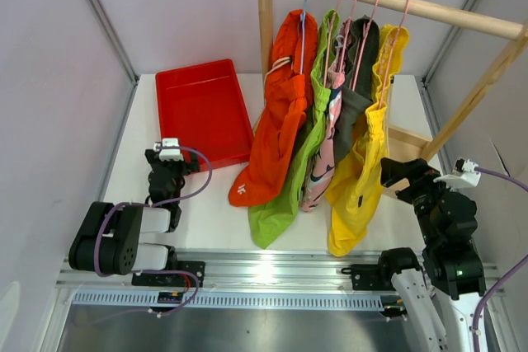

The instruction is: Remove the shorts from the hanger

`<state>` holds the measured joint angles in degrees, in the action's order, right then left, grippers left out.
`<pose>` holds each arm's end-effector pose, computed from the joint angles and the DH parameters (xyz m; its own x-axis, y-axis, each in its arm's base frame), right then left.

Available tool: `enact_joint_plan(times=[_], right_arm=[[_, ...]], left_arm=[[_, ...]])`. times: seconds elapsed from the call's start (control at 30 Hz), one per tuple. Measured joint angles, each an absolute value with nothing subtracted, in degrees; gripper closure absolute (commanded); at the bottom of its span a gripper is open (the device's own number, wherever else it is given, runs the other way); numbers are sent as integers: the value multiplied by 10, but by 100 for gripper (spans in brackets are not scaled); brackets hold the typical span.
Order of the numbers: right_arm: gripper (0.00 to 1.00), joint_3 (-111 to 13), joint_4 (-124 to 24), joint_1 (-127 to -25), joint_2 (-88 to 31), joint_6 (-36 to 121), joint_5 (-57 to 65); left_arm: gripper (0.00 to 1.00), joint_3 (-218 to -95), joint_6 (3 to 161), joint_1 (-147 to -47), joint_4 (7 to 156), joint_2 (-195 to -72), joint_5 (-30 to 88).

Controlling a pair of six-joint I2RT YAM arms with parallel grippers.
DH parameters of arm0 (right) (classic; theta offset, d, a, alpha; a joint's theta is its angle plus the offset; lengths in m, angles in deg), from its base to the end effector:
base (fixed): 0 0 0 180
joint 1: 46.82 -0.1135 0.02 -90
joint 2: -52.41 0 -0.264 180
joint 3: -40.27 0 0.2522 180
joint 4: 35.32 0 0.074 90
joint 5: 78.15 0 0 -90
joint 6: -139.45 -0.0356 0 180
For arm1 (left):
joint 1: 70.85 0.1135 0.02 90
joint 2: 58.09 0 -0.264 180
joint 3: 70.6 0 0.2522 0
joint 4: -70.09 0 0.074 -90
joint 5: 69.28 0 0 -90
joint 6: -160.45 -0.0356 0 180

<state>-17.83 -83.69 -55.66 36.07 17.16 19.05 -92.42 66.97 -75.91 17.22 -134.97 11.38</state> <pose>0.0633 0.0053 0.3432 -0.1119 0.5190 -0.8474 0.0359 0.8544 0.5185 0.2132 -0.0131 0.1597 -0.0425 0.0639 -0.9971 -0.0721 0.9952 0.0668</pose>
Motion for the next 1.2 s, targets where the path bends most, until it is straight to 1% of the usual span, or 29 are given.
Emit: enact_joint_plan(times=[0.4, 0.47, 0.53, 0.63, 0.7, 0.8, 0.87, 0.97, 1.0, 1.03, 1.07, 1.1, 1.13, 1.17, 1.2], right_arm=[[3, -204, -845, -557, 361, 177, 180], [4, -209, -846, -557, 357, 175, 180], [5, -224, -848, -557, 347, 176, 185], [5, -253, -847, -557, 331, 180, 196], [5, -275, -840, -557, 325, 182, 211], [5, -297, -823, -557, 325, 186, 237], [4, -305, -805, -557, 324, 190, 251], [4, -318, -776, -557, 312, 207, 263], [6, -327, -765, -557, 301, 215, 261], [8, -334, -754, -557, 290, 223, 257], [11, -346, -740, -557, 273, 233, 247], [13, -362, -730, -557, 252, 242, 233], [15, -383, -720, -557, 227, 251, 217], [26, -404, -709, -557, 198, 259, 202], [38, -432, -703, -557, 167, 269, 189]], left_arm=[[1, -924, 670, -753, 171, -1350, 121], [1, -929, 670, -749, 194, -1339, 124], [1, -963, 669, -750, 292, -1294, 123], [1, -1055, 680, -763, 449, -1217, 107], [1, -1114, 709, -777, 520, -1154, 105], [1, -1158, 764, -798, 576, -1053, 140], [1, -1196, 796, -803, 610, -1018, 199], [1, -1271, 862, -804, 646, -1023, 263], [1, -1290, 889, -802, 650, -1031, 283], [4, -1304, 917, -796, 648, -1041, 315], [55, -1312, 936, -791, 646, -1051, 340], [81, -1322, 961, -785, 647, -1066, 370], [100, -1335, 975, -781, 656, -1086, 398], [100, -1352, 983, -779, 675, -1104, 418], [97, -1372, 988, -779, 697, -1125, 429]])
